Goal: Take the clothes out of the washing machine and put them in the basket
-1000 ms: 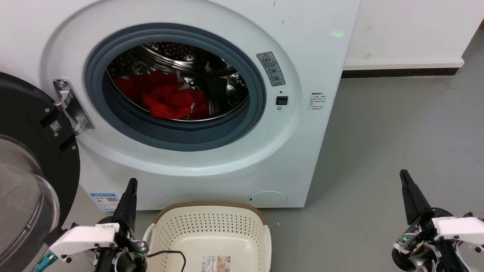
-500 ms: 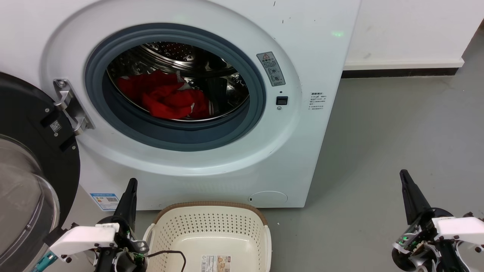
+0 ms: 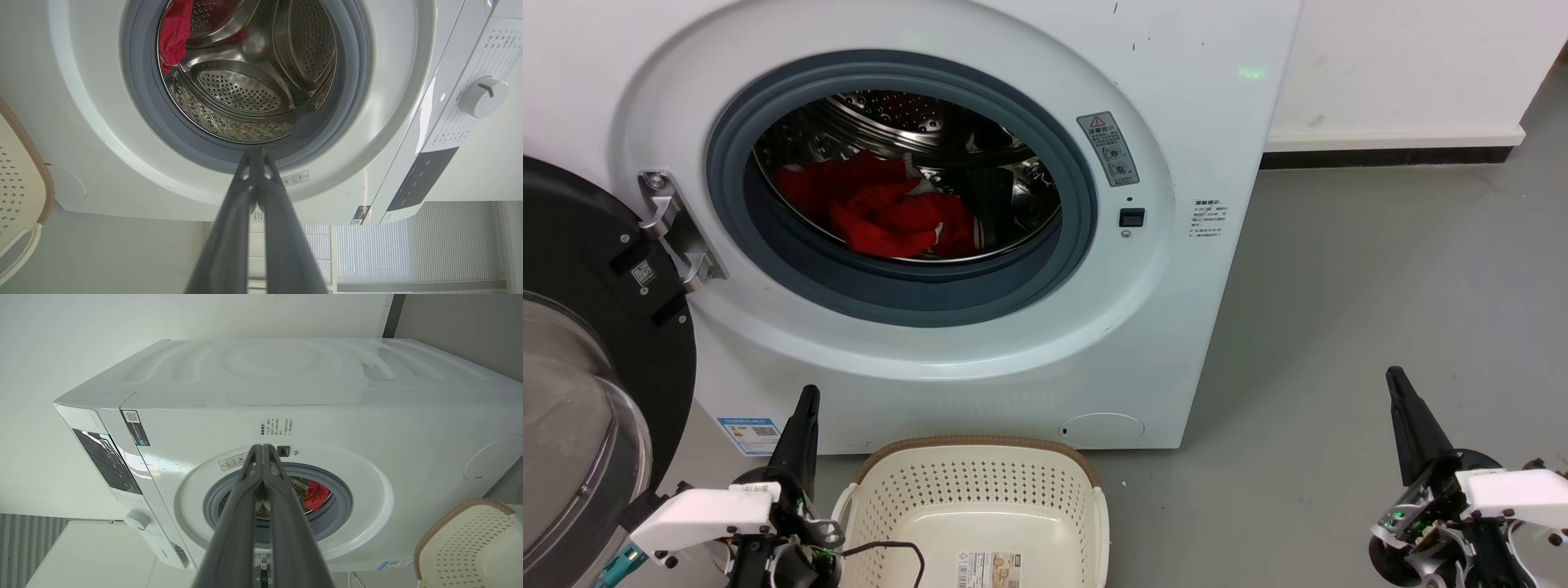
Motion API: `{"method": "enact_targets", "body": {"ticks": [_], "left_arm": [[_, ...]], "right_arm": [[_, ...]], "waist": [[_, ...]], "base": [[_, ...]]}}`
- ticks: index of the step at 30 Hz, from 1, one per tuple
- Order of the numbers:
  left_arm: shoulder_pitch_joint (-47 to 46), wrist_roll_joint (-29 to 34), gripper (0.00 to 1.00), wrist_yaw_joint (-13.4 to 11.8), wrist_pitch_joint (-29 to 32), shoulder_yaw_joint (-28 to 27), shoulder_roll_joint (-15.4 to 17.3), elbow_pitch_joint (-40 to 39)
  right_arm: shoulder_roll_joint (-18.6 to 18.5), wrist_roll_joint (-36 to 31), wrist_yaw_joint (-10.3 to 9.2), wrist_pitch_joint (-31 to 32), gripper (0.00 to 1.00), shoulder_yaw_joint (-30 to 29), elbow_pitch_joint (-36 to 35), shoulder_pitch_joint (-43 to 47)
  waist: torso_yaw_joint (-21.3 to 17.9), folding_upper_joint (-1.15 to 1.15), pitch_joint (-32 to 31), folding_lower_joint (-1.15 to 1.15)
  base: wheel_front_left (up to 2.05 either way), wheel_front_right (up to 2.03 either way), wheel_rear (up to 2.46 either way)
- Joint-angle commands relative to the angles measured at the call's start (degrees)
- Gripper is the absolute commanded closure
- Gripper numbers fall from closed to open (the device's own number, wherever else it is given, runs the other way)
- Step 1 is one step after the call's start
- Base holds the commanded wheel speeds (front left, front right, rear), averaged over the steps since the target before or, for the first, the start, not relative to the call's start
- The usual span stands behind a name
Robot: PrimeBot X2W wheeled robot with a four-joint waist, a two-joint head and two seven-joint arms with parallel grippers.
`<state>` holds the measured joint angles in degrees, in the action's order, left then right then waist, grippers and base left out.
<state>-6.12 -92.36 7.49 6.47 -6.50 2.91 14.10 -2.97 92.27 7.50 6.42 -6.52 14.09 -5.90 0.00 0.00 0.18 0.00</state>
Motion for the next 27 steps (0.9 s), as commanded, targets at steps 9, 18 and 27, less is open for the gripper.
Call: {"method": "enact_targets", "body": {"ticks": [9,18,27], "left_arm": [[-0.4,0.2,1.0,0.2,0.1,-0.1,-0.1,-0.1],[-0.4,0.2,1.0,0.2,0.1,-0.1,-0.1,-0.1],[0.2,0.0,0.0,0.0,-0.1,0.1,0.0,0.5]], "right_arm": [[0.3,0.0,-0.03,0.1,1.0,0.1,0.0,-1.0],[0.3,0.0,-0.03,0.1,1.0,0.1,0.0,-1.0],[0.0,0.0,-0.01,0.0,0.0,0.1,0.4,0.2]], "waist": [[0.0,0.0,0.0,0.0],[0.0,0.0,0.0,0.0],[0.0,0.0,0.0,0.0]], "base": [[0.0,0.0,0.0],[0.0,0.0,0.0],[0.0,0.0,0.0]]}}
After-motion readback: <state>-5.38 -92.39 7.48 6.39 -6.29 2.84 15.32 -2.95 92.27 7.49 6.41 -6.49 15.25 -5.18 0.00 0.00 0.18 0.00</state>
